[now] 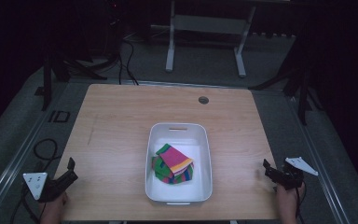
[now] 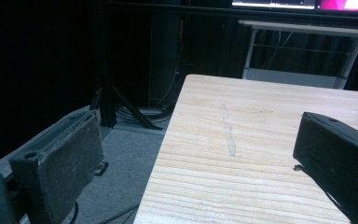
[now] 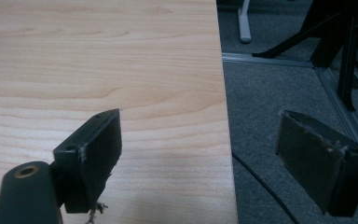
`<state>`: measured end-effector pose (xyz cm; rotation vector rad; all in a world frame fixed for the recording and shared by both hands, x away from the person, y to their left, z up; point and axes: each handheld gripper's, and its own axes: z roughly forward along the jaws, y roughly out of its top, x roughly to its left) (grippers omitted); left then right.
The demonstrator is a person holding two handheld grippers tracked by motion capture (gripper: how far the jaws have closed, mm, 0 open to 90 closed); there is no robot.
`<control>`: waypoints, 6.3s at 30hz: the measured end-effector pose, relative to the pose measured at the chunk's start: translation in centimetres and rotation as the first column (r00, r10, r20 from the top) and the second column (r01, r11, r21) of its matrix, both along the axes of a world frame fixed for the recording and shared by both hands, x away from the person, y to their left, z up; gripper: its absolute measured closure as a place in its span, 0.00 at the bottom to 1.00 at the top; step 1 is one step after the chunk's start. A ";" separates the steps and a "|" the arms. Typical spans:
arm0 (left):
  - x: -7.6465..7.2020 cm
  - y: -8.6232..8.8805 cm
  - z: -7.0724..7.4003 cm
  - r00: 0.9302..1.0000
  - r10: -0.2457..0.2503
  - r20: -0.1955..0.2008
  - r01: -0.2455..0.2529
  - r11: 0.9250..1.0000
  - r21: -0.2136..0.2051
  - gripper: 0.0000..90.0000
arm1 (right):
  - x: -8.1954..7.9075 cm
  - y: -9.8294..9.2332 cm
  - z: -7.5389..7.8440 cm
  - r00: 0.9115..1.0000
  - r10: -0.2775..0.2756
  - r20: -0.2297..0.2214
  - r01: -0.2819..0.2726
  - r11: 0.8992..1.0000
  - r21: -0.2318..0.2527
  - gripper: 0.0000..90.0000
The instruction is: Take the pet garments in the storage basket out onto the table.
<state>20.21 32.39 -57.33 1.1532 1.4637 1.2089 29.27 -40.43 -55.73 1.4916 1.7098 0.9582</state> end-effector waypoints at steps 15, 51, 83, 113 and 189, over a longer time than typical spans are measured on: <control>0.0 0.1 0.0 1.000 -0.004 0.002 0.004 1.000 -0.009 0.02 | 0.5 -0.1 -0.1 0.996 0.066 -0.057 -0.065 0.998 0.013 0.16; 0.0 0.2 0.0 1.000 -0.007 0.005 0.007 1.000 -0.013 0.02 | 0.9 5.7 2.2 0.772 0.601 -0.206 -0.586 0.799 0.136 0.15; -0.1 0.2 0.0 1.000 -0.009 0.007 0.009 1.000 -0.012 0.02 | 1.4 17.2 12.2 0.520 0.845 -0.126 -0.844 0.530 0.077 0.15; -0.1 0.3 0.0 1.000 -0.028 0.009 0.029 0.999 -0.020 0.02 | 4.6 29.9 9.5 0.333 0.887 -0.320 -0.921 0.379 0.092 0.15; 0.0 0.4 0.0 0.999 -0.037 0.011 0.038 0.999 -0.030 0.02 | 6.6 24.3 19.8 0.568 0.748 -0.344 -0.823 0.503 -0.266 0.72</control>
